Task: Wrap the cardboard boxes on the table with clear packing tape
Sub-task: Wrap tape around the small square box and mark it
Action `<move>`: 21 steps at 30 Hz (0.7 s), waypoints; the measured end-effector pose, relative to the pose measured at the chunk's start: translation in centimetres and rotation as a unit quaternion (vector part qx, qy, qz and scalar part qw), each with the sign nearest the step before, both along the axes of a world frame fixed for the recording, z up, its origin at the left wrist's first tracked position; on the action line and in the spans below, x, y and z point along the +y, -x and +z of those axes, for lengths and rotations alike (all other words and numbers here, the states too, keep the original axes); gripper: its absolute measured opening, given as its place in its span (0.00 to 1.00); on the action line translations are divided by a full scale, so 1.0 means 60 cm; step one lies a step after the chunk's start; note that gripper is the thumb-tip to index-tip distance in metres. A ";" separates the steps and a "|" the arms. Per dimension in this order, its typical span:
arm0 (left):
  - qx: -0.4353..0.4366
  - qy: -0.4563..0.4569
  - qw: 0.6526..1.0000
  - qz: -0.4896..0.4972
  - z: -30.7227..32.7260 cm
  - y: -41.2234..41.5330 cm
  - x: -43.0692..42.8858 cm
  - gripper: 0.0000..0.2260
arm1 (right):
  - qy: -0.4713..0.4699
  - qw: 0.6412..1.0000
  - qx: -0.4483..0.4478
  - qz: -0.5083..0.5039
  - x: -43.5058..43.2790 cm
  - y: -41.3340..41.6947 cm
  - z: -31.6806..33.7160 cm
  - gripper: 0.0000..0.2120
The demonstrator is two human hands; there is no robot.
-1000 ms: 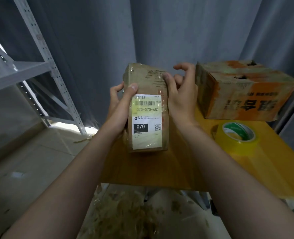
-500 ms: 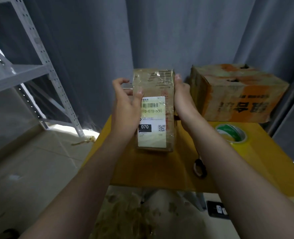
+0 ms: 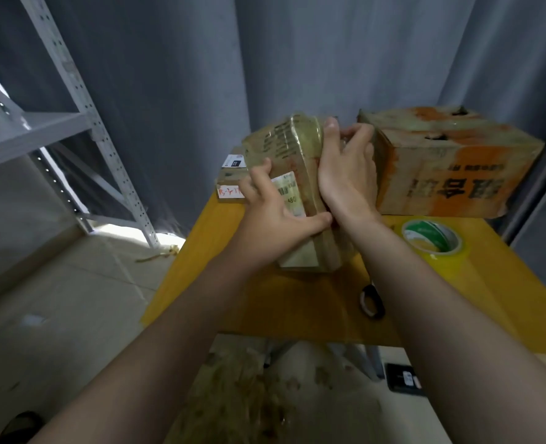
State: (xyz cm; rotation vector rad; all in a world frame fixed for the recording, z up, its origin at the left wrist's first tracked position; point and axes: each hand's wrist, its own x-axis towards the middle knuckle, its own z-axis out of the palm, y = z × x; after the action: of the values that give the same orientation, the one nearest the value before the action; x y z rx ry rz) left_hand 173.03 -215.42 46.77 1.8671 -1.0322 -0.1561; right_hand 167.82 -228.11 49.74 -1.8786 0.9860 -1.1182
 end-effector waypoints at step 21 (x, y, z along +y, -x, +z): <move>0.062 0.013 0.994 -0.084 -0.004 -0.054 0.029 0.43 | -0.121 0.985 -0.122 0.028 -0.049 0.031 -0.016 0.26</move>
State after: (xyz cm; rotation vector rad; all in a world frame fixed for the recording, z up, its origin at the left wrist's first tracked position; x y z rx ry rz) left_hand 176.26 -213.65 46.51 1.7236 -1.0989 -0.3503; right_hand 165.97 -231.05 48.80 -1.5267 0.8812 -1.1099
